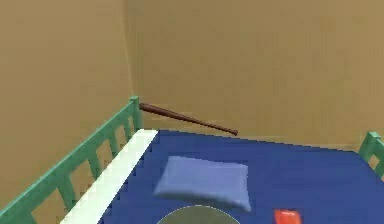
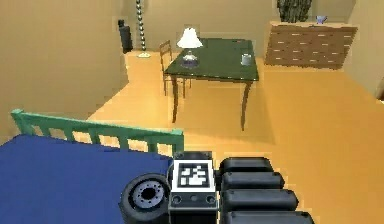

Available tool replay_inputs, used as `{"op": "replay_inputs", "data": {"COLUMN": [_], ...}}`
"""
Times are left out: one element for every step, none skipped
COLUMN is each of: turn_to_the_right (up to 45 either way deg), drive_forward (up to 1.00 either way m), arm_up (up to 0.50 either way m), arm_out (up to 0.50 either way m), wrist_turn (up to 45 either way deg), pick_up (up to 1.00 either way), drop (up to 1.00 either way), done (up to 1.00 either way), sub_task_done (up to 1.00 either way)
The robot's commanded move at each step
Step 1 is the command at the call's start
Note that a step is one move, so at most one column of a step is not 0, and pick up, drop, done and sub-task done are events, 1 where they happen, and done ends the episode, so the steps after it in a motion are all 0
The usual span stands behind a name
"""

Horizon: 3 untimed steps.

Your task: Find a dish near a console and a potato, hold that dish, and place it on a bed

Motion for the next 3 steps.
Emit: {"op": "replay_inputs", "data": {"turn_to_the_right": [-45.0,-12.0,0.0], "drive_forward": [0.0,0.0,0.0], "arm_up": [0.0,0.0,0.0], "arm_out": [0.0,0.0,0.48], "wrist_turn": [0.0,0.0,0.0], "pick_up": [0.0,0.0,0.0], "drop": [0.0,0.0,0.0], "done": [0.0,0.0,0.0], "sub_task_done": [0.0,0.0,0.0]}}
